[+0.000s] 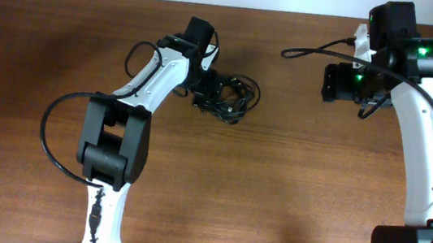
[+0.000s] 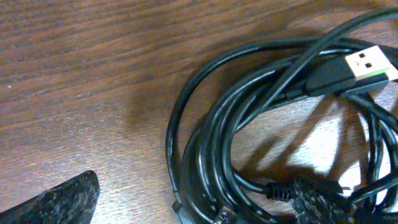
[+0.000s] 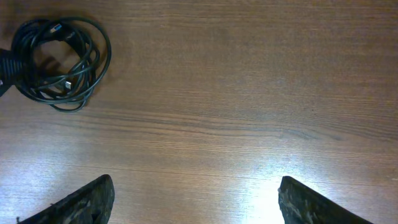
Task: Untangle cables
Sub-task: 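Move the left gripper down onto the black cable bundle, then close the left gripper on the cable bundle and lift it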
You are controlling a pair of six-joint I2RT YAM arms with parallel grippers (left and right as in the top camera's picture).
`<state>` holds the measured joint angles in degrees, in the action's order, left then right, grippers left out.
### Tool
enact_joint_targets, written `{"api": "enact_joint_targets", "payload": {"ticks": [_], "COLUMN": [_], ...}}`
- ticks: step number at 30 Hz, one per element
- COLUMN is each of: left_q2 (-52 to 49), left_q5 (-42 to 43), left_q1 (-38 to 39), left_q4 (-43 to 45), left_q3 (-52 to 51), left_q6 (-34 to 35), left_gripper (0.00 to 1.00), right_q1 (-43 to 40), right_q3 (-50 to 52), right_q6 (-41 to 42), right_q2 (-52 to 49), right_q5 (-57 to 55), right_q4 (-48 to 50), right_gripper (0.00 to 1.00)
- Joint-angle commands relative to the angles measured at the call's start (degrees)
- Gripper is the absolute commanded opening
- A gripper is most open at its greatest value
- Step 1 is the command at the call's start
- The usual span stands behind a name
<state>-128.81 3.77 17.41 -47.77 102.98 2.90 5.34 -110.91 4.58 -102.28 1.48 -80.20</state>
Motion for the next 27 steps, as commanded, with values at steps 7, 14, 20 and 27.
{"api": "enact_joint_targets", "payload": {"ticks": [7, 14, 20, 27], "left_q2": [-1.9, -1.9, -1.9, -1.9], "left_q5": [5.0, 11.6, 6.4, 6.2], "left_q1": [0.2, 0.2, 0.0, 0.1], "left_q4": [8.9, 6.6, 3.9, 3.4], "left_q3": [0.9, 0.9, 0.9, 1.4], "left_q6": [0.0, -18.1, -25.7, -25.1], "left_gripper": [0.99, 1.0, 0.02, 0.11], "right_q1": [0.3, 0.3, 0.3, 0.3], "right_q3": [-1.0, -1.0, -1.0, -1.0], "right_q6": [0.4, 0.4, 0.4, 0.4], "right_q2": [0.9, 0.9, 0.9, 0.9], "right_q5": [-0.7, -0.7, -0.7, -0.7], "right_q4": [-0.2, -0.6, -0.6, -1.0], "right_gripper": [0.84, 0.84, 0.83, 0.82]}}
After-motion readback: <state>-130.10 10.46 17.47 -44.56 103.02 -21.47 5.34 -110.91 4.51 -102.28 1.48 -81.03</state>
